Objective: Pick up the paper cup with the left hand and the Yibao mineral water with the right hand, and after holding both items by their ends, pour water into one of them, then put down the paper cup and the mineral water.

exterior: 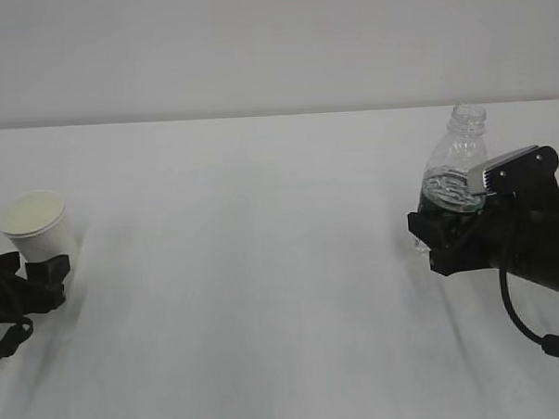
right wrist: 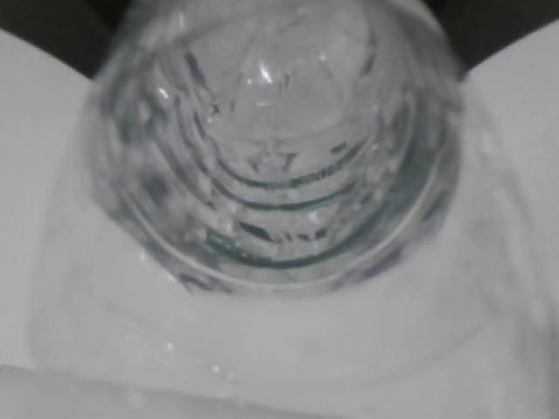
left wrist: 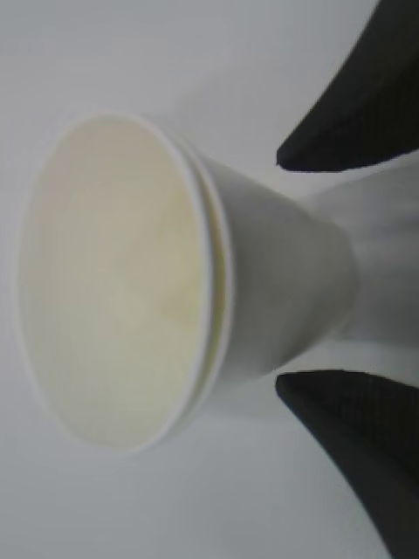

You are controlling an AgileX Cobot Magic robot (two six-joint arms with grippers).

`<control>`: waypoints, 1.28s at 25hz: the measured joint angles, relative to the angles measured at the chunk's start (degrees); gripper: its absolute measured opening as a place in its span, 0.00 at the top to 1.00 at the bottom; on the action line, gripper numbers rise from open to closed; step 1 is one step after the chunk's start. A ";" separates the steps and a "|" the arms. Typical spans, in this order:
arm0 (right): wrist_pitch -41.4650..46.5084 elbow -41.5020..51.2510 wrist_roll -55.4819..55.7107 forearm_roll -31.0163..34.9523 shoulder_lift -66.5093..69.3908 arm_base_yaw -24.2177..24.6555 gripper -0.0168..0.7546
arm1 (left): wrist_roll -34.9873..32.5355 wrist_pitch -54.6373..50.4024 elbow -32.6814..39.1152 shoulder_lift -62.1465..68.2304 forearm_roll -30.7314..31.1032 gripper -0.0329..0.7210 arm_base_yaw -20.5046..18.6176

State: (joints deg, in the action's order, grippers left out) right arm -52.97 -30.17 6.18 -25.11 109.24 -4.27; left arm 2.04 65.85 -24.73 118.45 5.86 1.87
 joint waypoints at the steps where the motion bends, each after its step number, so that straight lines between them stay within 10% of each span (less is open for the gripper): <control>1: 0.00 0.00 0.00 0.00 0.00 0.00 0.41 | 0.00 0.00 0.00 0.46 0.12 0.27 0.00; 32: 0.00 0.00 0.00 -0.26 0.00 0.00 0.41 | 0.00 0.00 -5.19 4.78 1.20 0.19 0.00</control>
State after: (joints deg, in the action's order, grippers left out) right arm -52.97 -30.17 6.18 -25.38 109.24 -4.27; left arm 2.04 65.85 -29.92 123.23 7.06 1.87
